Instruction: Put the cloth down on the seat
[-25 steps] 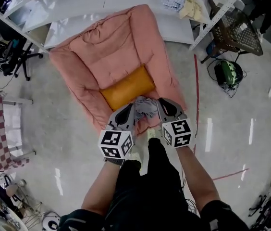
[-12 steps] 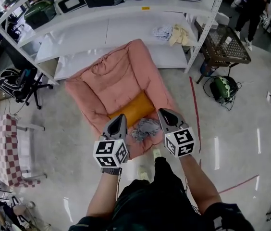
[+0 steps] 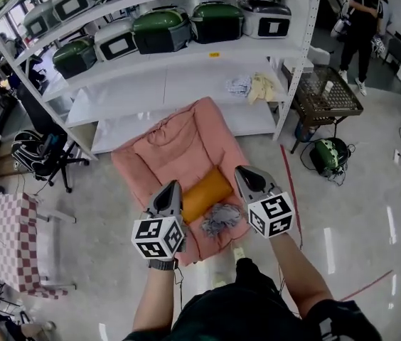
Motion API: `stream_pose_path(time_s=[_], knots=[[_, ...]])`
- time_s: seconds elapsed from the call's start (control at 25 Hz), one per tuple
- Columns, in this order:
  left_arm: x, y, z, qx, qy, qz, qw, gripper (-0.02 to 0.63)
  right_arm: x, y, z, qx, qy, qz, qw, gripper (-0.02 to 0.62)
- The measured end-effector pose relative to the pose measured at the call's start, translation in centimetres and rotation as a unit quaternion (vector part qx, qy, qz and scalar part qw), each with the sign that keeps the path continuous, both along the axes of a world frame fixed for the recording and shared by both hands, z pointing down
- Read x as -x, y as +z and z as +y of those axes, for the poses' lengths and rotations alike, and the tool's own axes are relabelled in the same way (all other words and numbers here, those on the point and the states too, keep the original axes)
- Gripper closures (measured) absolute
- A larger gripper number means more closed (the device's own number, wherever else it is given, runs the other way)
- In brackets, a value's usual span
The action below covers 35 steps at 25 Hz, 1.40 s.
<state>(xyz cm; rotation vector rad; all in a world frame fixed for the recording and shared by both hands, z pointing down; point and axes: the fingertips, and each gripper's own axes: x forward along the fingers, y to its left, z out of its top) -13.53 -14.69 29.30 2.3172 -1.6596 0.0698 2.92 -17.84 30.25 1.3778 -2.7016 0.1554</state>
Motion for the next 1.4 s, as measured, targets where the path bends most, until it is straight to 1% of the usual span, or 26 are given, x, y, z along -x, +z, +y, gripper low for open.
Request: stream_pose_path(time_s=[0.32,0.52,0.64,0.84,1.12,1.4], knots=[[0.8,-5.2,0.3,-0.041,-0.007,-0.007,0.9991,0.601,-0.2,-4.8,0.1,-0.039,0.002,-0.008,0.999,0.586],[0.3,-7.1,0.7,-0.061,-0.005,-0.01,0.9981,0.601,-1.0,-6.6,0.3,-0.052,0.002,-0.013,0.999,0.591],[0.6,-7.7,0.9,-0.07,-0.008,-0.011,0.9975,0.601,-0.7,-7.0,0.6,-0.058,-0.001,-0.015,0.998,0.591],[1.5,-8.5,1.5,-0.076,-0.013,-0.008,0.997,0.601,0.0,-7.2,1.0,-0.057,-0.004,-0.014,0.998,0.591],[1.4,-8.5,1.8,-0.079,-0.017,-0.007,0.9967,0.601,0.0,-8.0,1.1,-0.068,-0.006,-0.013,0.998,0.591],[1.4,-8.4,1.7,-0.077,-0.015,-0.003,0.9969,0.601,0.5,-8.0,1.2,-0.067,-0.007,-0.01,0.998,0.591]])
